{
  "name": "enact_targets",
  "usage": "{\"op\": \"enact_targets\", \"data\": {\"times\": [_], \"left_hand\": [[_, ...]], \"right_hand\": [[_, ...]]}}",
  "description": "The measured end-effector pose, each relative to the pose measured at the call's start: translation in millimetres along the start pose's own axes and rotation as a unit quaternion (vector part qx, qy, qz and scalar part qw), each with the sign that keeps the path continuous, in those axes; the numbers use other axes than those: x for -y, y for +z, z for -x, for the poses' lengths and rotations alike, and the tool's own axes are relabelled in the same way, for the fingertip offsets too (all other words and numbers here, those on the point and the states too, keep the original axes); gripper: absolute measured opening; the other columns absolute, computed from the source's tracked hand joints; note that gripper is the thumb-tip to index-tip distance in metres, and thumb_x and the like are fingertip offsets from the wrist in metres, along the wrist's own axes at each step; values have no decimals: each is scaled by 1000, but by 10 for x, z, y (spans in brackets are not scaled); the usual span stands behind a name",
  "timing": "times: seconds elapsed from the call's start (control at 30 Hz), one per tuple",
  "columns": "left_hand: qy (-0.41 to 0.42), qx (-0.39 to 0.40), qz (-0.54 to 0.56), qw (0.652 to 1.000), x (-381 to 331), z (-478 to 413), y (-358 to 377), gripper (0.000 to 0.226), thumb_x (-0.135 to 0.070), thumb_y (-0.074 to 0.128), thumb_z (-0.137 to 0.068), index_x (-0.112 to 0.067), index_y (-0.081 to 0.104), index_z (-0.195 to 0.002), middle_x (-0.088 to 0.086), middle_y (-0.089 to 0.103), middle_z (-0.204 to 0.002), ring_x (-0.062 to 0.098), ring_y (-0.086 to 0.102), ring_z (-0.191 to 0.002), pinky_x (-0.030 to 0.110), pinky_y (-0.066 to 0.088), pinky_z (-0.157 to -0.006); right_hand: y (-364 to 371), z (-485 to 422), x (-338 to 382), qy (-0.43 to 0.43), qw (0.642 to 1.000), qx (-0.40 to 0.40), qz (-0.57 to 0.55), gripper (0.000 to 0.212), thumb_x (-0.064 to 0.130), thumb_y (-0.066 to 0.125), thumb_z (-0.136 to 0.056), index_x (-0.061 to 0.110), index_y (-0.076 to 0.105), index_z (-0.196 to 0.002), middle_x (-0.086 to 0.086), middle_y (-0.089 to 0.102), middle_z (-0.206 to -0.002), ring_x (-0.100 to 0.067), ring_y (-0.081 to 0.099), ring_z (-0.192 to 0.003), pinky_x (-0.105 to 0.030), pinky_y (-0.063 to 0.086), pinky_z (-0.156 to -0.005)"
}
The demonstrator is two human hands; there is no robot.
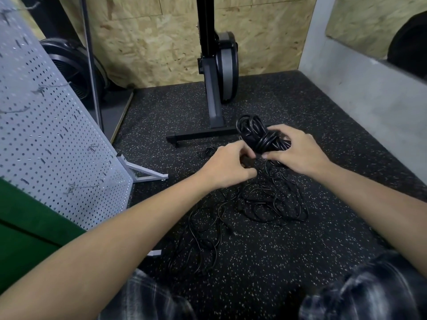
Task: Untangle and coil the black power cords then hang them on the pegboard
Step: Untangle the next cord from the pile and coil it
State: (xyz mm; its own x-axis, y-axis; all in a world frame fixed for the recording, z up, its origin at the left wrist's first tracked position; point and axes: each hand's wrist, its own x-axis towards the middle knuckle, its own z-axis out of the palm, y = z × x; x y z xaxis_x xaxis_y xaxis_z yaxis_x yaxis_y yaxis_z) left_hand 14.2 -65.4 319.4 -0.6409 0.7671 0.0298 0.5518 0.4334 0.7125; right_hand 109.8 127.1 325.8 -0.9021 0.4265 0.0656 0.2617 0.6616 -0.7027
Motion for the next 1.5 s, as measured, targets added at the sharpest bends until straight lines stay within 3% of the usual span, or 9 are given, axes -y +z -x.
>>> {"op": "enact_targets", "data": {"times": [0.1, 0.33, 0.47, 0.63, 0.8, 0.93, 1.13, 1.33, 1.5], "left_hand": [[47, 5, 43, 998, 67, -8, -96, 24, -17, 78, -89, -24, 67, -110, -7, 78, -98, 7, 74, -91, 32, 58, -90], [113, -117, 53, 985, 155, -69, -275, 20, -31, 72, -99, -24, 76, -117, -3, 74, -104, 10, 71, -95, 32, 57, -91], [79, -108, 164, 977, 183, -97, -275, 14, -23, 64, -104, -21, 75, -113, 5, 78, -104, 22, 75, -96, 44, 61, -92], [-12, -121, 334, 935, 149, -121, -269, 21, -22, 57, -108, -4, 67, -113, 5, 78, -90, 17, 74, -81, 33, 63, -83], [-49, -96, 414, 904, 116, -107, -234, 23, -27, 58, -107, -5, 65, -112, 12, 75, -97, 21, 74, -90, 40, 65, -83], [-52, -116, 434, 892, 132, -122, -245, 32, -25, 63, -104, 4, 65, -116, 22, 75, -100, 27, 75, -90, 38, 65, -84], [-48, -125, 406, 904, 96, -87, -200, 29, -25, 68, -102, 3, 64, -111, 26, 75, -99, 27, 75, -85, 42, 65, -85], [-28, -111, 406, 907, 67, -73, -170, 26, -20, 70, -100, -4, 60, -118, 17, 70, -91, 20, 73, -77, 49, 64, -85], [-28, -86, 408, 909, 77, -51, -131, 30, -12, 65, -103, -13, 62, -133, 16, 67, -105, 27, 77, -99, 42, 63, -90]], "right_hand": [[-33, -51, -95, 36, 997, 27, -65, 62, 32, 93, -73, 36, 66, -129, 14, 71, -121, -11, 64, -115, -36, 45, -107], [-46, -9, -31, 103, 965, 73, -228, 49, 19, 89, -79, 29, 70, -123, 3, 76, -112, -19, 73, -102, -32, 57, -74], [-36, -9, -44, 156, 939, 121, -283, 47, 19, 87, -79, 29, 70, -122, -4, 75, -118, -29, 73, -104, -45, 64, -77], [12, 33, -15, 158, 918, 180, -315, 53, 18, 80, -88, 36, 59, -133, -8, 71, -122, -29, 75, -99, -43, 63, -75], [56, 33, 15, 92, 958, 152, -223, 58, 32, 79, -90, 40, 55, -142, 13, 65, -128, -17, 64, -121, -38, 53, -97], [89, 56, 57, 11, 989, 139, -43, 85, 53, 72, -91, 34, 28, -161, 18, 49, -148, -10, 48, -136, -37, 38, -116], [135, 121, 194, 8, 990, 134, 51, 81, 41, 69, -95, 36, 15, -156, 1, 68, -103, -19, 68, -86, -32, 52, -74], [148, 120, 222, -31, 991, 109, 74, 71, 40, 78, -90, 23, 39, -146, 11, 55, -114, -13, 54, -103, -27, 39, -83], [131, 60, 82, -4, 995, 97, 36, 62, 46, 78, -88, 24, 49, -137, 7, 64, -116, -15, 63, -104, -29, 44, -81]]}}
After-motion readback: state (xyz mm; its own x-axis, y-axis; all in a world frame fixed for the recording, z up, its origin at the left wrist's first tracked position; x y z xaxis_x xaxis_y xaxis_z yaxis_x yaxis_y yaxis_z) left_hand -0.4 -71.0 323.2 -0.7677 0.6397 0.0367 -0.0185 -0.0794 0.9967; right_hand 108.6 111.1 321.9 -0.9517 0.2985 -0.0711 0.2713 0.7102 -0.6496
